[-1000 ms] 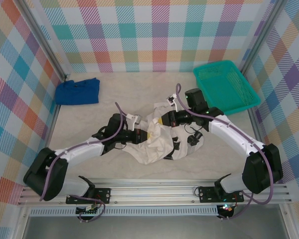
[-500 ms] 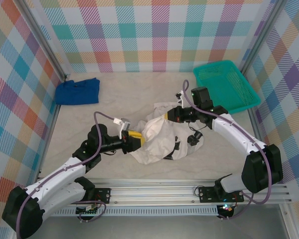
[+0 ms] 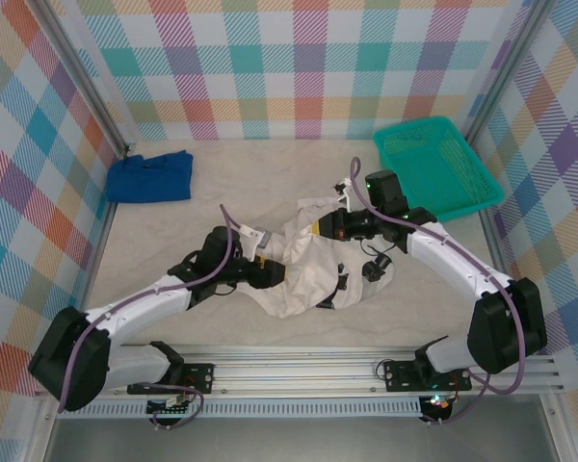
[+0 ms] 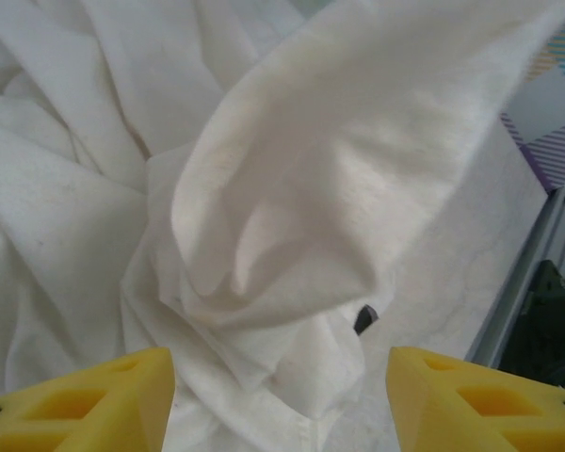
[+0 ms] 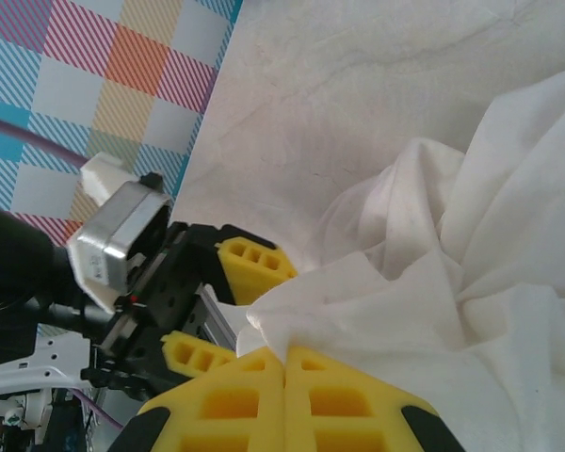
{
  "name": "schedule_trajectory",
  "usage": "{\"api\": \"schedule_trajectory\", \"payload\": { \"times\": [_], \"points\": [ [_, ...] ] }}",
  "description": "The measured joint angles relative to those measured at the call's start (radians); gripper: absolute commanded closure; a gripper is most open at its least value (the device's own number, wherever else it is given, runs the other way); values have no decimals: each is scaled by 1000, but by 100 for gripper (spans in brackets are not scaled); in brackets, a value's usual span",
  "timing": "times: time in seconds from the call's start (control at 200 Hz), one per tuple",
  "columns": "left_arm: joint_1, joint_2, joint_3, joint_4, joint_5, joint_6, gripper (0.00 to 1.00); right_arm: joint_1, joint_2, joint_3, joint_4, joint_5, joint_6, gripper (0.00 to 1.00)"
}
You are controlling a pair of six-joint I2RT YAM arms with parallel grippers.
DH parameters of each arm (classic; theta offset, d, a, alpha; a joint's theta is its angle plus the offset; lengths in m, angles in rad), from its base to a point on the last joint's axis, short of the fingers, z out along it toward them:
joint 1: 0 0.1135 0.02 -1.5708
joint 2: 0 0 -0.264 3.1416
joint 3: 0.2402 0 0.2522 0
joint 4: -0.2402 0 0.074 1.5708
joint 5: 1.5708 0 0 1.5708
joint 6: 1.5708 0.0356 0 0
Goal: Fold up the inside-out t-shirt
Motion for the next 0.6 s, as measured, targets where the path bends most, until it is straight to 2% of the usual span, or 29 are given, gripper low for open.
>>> {"api": "schedule_trajectory", "payload": {
  "times": [0.11,0.18,0.24,0.31,0.435,0.51,0.6],
  "points": [
    [0,71,36,3,-21,-1,59,0,0,0,1,0,-1,100],
    [0,121,64,8,-14,-4,73,1,0,0,0,1,-2,100],
    [-5,162,81,32,16,1,78,1,0,0,-8,6,-8,100],
    [-31,191,87,52,63,12,78,1,0,0,-31,29,-16,100],
    [-155,203,89,43,157,69,78,-2,-5,-14,-100,108,-40,100],
    [-208,208,89,23,213,93,72,-2,-21,-51,-145,165,-56,100],
    [-217,204,88,-7,223,113,62,-2,-43,-98,-196,216,-67,100]
  ]
}}
